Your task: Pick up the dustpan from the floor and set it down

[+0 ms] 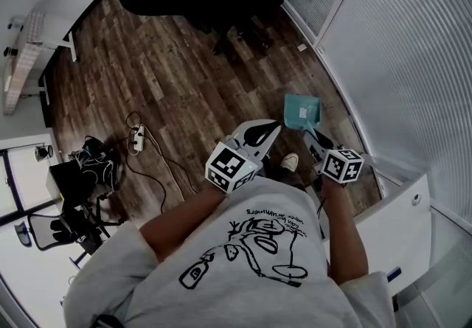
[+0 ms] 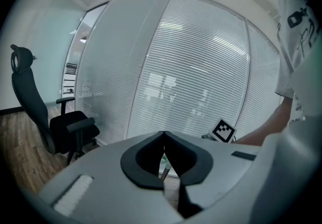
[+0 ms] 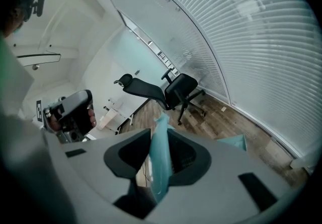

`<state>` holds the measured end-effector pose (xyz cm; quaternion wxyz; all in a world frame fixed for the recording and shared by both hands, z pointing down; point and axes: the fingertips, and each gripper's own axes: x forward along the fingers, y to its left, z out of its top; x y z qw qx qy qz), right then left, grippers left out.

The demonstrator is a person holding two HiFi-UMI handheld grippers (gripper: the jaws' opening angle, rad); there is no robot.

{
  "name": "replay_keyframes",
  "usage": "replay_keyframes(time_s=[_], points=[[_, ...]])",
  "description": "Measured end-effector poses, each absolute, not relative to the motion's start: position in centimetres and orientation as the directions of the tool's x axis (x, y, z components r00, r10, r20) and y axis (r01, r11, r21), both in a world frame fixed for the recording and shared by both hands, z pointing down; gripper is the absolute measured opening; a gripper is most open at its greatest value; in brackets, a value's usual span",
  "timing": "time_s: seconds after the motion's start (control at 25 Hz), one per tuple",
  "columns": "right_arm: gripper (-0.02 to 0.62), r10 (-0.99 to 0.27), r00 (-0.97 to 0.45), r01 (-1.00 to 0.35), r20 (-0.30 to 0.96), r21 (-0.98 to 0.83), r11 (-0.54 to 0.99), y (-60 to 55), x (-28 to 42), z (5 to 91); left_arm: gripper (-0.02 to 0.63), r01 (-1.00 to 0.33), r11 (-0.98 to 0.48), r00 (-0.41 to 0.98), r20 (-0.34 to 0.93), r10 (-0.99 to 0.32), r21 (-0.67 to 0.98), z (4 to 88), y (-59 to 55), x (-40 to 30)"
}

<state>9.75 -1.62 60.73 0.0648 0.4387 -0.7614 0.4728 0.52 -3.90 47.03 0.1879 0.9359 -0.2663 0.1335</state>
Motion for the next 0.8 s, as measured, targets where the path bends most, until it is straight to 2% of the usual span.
replay_keyframes(time_s=[0.8], points=[[0.091, -0.552, -0.622, -0.729, 0.556, -0.669, 0.148, -2.3, 10.4, 69.4, 0.002, -0.572, -0.775, 0.801, 0.383, -0.459, 0.268, 47.3, -3.8, -0.4]])
